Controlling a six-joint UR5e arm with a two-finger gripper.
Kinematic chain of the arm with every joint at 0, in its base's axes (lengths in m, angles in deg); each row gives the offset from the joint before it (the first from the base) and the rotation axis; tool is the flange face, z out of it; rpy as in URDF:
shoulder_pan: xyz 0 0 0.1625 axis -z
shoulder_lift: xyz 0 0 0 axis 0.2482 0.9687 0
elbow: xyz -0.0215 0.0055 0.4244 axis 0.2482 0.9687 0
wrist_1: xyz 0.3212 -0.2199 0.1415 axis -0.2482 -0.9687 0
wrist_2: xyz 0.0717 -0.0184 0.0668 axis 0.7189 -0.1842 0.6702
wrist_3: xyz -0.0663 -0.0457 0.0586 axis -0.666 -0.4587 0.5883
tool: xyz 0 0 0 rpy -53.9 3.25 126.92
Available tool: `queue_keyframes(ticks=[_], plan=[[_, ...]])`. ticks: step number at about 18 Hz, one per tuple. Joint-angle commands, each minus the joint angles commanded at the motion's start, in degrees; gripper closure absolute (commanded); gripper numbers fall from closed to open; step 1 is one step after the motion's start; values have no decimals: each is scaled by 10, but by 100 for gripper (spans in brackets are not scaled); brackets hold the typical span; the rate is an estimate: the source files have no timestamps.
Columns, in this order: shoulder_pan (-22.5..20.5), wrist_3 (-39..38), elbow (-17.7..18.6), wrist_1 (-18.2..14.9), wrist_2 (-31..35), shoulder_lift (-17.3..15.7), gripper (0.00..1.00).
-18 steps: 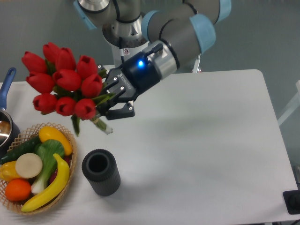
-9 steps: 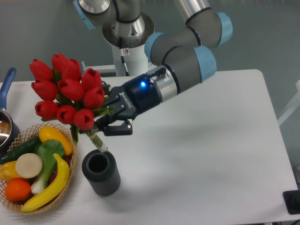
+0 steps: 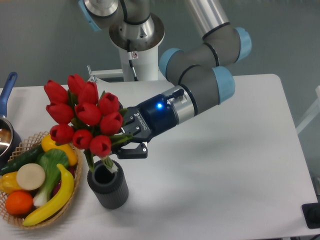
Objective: Insert the flowers into the vase
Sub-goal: 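Lower the tulip stems into the vase opening with the gripper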
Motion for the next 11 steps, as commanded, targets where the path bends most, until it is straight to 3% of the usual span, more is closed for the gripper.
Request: queue_keyframes(ticks=[11], plan=[[10, 1, 9, 0, 0, 19, 70]])
